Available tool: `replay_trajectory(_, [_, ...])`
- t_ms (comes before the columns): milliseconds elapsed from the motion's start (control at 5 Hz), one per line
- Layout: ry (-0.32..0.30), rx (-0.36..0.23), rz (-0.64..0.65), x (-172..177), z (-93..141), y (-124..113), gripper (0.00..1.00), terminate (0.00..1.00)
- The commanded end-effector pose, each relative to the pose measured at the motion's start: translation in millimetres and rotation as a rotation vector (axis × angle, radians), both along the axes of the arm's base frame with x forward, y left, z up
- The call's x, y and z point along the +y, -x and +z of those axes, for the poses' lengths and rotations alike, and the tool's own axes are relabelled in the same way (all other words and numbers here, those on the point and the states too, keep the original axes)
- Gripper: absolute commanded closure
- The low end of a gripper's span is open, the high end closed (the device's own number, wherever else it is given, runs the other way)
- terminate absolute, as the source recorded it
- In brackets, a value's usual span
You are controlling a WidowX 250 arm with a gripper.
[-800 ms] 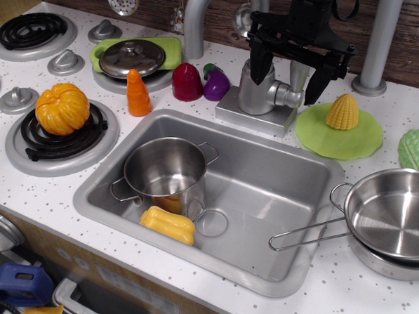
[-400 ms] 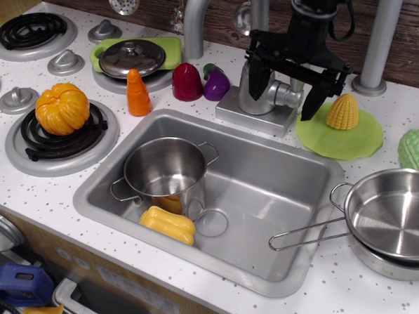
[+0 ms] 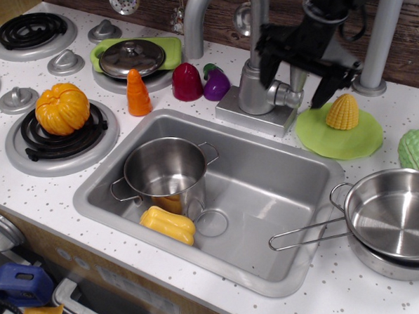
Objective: Turn lever vertical to front
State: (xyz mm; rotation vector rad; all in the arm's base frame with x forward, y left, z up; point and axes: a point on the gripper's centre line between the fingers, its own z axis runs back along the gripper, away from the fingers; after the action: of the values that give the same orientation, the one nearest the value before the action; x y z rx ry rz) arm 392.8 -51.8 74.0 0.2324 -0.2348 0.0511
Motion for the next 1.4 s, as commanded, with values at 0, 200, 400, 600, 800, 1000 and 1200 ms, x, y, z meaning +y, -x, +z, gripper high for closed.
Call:
replay_trajectory(0, [-0.042, -0.136, -0.002, -8, 36, -26, 0.0, 0.0])
replay_trajectory(200, [-0.057, -0.142, 0.01, -9, 37, -37, 0.0, 0.0])
replay_trajectory(400, [-0.058, -0.162, -0.007, 0, 31, -44, 0.0, 0.0])
replay_trajectory(600, [-0.045, -0.146, 0.008, 1, 28, -44, 1.0, 0.0])
replay_trajectory(800, [-0.046, -0.129, 0.036, -5, 27, -33, 1.0, 0.0])
replay_trajectory(1000, [-0.033, -0.087, 0.037, -9, 29, -16, 1.0, 0.0])
replay_trajectory(1200, [0.032, -0.029, 0.015, -11, 26, -3, 1.0, 0.0])
